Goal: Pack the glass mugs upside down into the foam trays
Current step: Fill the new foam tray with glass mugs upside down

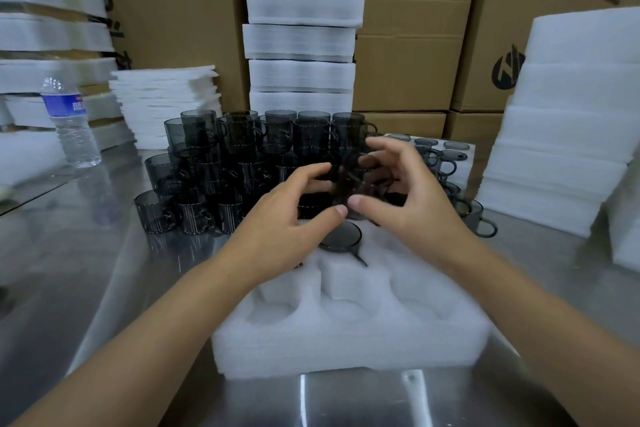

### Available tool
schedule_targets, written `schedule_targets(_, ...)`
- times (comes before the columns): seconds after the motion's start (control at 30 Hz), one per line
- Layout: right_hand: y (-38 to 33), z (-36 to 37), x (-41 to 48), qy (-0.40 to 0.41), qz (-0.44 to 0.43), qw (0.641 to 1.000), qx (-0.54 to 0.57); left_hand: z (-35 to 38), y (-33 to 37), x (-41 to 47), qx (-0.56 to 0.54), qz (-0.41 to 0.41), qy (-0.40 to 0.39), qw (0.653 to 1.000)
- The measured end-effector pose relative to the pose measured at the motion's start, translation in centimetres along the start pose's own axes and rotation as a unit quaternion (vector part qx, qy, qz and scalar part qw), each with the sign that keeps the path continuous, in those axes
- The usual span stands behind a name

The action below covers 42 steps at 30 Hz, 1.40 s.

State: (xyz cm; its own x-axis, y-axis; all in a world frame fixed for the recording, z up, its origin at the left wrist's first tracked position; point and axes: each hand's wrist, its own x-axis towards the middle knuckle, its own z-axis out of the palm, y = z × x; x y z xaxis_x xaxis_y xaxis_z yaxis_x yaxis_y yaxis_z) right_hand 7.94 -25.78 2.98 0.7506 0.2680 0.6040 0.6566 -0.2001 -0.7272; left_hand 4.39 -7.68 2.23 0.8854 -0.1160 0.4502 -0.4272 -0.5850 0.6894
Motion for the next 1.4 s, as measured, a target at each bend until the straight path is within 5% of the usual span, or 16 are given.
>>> schedule_targets(0.13,0.2,-0.7,0.8,-0.01,0.112,0.992,0.062,0.0,-0.4,0.2,0.042,-0.021,0.044,0.998)
schedule_targets(0.3,-0.6,-3.0,1.6,-0.136,0.174,0.975,-0.002,0.0,-0.4,0.2,0.051,-0.033,0.045,0.997)
schedule_targets(0.53,-0.6,-4.4,1.7,-0.239,0.196,0.947,-0.082,0.0,-0.3,0.1,0.064,-0.042,0.033,0.997)
schedule_targets(1.4,0.2,-4.8,1.5,-0.313,0.158,0.914,-0.203,0.0,-0.2,0.0,0.101,-0.025,0.01,0.994)
